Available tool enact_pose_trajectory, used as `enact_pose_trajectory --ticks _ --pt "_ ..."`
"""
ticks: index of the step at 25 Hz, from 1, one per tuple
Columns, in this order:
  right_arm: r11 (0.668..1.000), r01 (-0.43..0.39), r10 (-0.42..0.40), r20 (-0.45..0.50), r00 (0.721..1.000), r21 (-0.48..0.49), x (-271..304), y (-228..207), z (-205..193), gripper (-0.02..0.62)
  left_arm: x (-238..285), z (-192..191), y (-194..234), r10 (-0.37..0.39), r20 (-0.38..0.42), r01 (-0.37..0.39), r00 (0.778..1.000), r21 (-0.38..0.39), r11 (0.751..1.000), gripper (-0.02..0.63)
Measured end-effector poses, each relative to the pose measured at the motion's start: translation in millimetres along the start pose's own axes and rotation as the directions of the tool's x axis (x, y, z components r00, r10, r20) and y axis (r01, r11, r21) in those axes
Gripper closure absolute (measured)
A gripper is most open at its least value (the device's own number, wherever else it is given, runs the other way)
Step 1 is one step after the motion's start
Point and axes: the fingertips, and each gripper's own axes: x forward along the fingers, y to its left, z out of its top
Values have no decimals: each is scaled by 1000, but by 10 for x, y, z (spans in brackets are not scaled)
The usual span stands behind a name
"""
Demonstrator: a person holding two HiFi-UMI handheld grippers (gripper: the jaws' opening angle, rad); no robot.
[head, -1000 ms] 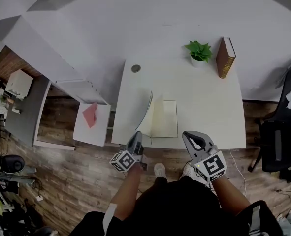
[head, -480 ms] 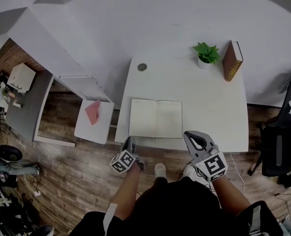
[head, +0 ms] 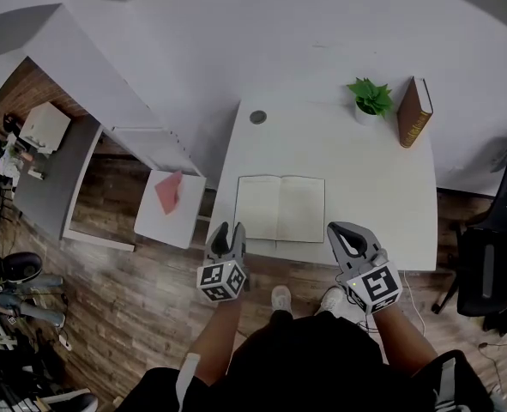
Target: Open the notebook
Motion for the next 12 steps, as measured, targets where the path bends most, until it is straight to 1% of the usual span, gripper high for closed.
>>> enact_pose_trajectory --ticks 2,4,5,6,8,10,12 --pt "1000 4 -4 4 1000 -4 4 -20 23 594 21 199 -216 -40 35 37 999 87 996 477" --pt "1000 11 -11 9 1000 -4 -3 -30 43 594 23 352 -417 -69 60 57 996 178 982 484" --pt "1000 14 -14 11 1000 -5 -12 -36 53 594 17 411 -513 -82 70 65 994 215 974 500" --pt "1000 17 -17 14 1000 -6 -25 -43 63 594 8 457 -609 -98 77 76 992 245 967 537" --pt "1000 26 -26 20 999 -6 -51 -62 74 594 -13 500 -816 -155 73 128 985 288 949 600" --pt "999 39 -39 28 999 -8 -80 -89 78 594 -38 500 -1014 -225 58 196 973 321 927 600" --pt "998 59 -58 41 997 -25 -116 -116 105 594 -72 496 -1155 -271 49 239 961 343 908 600"
